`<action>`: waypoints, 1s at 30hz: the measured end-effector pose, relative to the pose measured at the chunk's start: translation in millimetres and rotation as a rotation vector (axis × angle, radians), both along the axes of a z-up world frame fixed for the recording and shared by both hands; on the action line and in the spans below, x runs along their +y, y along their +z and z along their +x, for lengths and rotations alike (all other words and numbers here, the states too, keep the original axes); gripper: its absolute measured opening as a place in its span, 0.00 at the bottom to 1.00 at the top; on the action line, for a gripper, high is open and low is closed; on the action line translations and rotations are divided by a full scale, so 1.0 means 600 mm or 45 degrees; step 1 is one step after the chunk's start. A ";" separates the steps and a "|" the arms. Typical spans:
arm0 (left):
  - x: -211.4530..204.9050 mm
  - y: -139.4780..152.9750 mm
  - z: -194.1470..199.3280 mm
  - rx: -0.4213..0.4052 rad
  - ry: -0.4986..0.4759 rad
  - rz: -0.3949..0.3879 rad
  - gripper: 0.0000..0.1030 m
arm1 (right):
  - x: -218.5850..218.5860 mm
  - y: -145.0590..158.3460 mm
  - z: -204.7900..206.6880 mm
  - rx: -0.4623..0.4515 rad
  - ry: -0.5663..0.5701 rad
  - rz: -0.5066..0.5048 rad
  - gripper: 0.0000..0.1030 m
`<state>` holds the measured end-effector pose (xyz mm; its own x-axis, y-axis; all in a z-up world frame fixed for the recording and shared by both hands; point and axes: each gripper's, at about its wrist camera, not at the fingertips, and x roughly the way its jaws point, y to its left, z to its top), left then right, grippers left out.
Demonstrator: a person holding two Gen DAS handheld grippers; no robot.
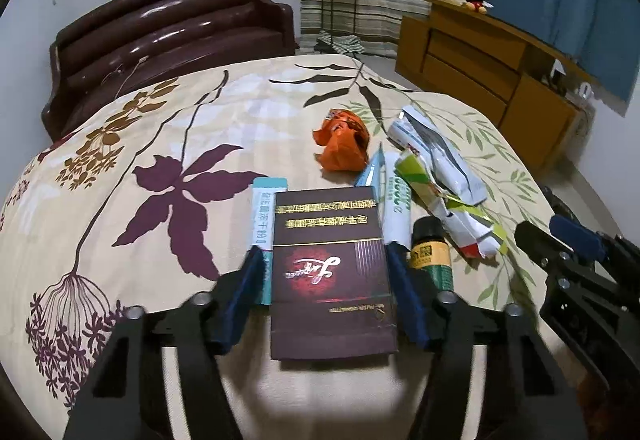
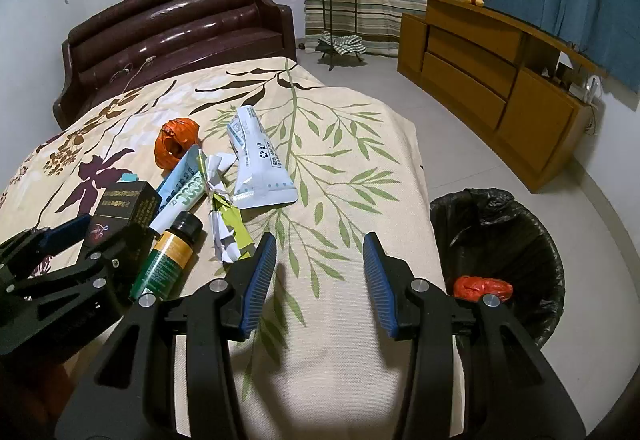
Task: Collect trash
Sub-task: 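Move both grippers back over the bed toward the dark box and tubes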
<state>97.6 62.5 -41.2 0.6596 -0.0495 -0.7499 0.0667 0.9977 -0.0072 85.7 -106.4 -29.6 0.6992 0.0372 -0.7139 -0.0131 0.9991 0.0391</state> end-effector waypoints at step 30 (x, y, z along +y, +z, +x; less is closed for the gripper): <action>0.159 0.045 -0.067 -0.131 0.217 -0.011 0.54 | 0.130 0.014 -0.004 0.013 0.195 -0.024 0.42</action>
